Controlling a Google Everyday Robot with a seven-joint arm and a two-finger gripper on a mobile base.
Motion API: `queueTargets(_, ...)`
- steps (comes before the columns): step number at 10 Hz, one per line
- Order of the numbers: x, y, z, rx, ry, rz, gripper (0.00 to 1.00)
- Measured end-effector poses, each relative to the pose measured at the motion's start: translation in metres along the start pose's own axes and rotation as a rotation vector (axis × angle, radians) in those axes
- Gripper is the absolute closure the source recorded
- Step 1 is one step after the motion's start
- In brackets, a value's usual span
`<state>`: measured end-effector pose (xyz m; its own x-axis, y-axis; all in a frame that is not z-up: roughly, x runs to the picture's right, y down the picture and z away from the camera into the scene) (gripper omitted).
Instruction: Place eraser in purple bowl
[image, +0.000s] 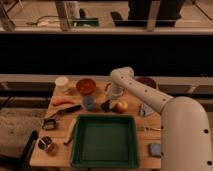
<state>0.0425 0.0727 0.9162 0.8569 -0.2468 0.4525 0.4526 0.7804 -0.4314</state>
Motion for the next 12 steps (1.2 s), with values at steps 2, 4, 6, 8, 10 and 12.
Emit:
queueTargets(2,0.014,-0.002,-0.032,0.069,0.039,0.020,1.00)
queueTargets(4,0.015,-0.010,-0.048,0.134,0.037,0.015,1.00)
queueTargets(6,0.020,-0.017,-0.061,0.187,0.051,0.003,1.00)
queueTargets(8,0.034,-0.026,-0.071,0.222,0.076,-0.002,1.00)
queueTargets(10,0.063,-0.024,-0.082,0.241,0.113,0.012,1.00)
queueTargets(12,0.102,-0.022,-0.095,0.262,0.153,0.041,1.00)
